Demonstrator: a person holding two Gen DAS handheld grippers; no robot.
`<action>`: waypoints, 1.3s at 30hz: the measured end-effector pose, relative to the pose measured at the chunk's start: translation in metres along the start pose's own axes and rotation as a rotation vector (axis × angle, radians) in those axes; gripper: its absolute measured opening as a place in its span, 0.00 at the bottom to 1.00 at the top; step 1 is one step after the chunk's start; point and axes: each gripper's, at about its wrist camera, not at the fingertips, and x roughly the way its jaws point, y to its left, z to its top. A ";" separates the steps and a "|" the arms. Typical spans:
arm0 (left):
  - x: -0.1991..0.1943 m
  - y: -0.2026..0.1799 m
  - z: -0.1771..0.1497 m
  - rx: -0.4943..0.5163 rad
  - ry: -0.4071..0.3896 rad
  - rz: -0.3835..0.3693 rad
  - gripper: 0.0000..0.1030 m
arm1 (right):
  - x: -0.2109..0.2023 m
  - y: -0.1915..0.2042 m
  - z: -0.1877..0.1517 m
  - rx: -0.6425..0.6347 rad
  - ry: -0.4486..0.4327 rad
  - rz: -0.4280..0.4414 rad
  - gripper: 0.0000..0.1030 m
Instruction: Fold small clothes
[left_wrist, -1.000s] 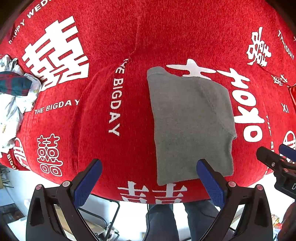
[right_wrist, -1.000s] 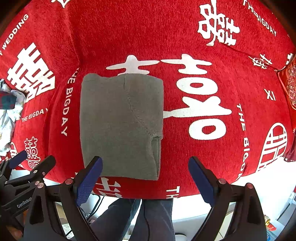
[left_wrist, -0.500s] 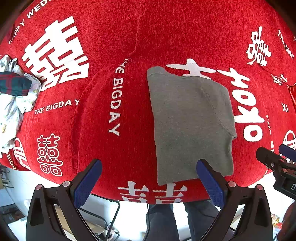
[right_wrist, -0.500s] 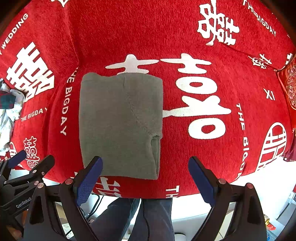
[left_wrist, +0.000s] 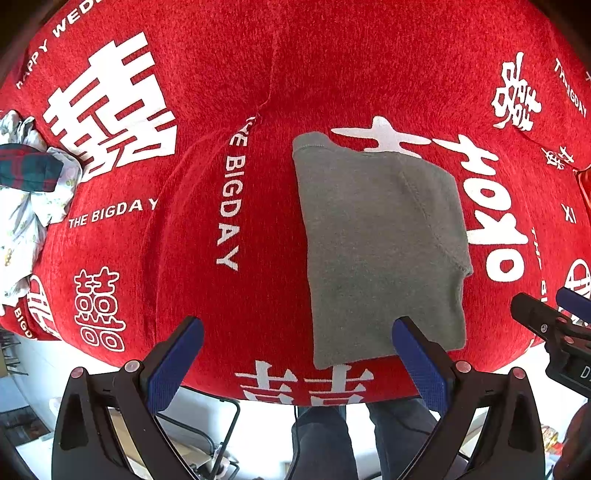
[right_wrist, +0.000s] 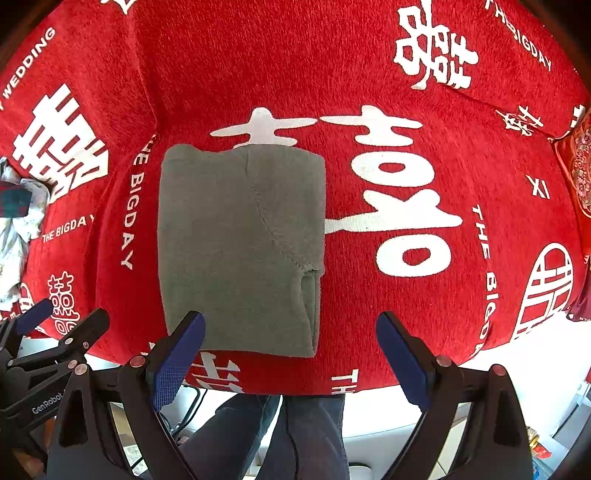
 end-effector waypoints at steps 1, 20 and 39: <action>0.000 0.000 0.000 0.001 -0.001 -0.001 0.99 | 0.000 0.000 0.000 0.000 -0.001 0.000 0.92; 0.003 -0.003 0.002 0.026 -0.009 0.025 0.99 | 0.003 0.002 0.003 -0.001 0.008 0.002 0.92; 0.011 -0.004 0.012 0.026 -0.008 0.042 0.99 | 0.019 0.000 0.014 -0.019 0.049 -0.005 0.92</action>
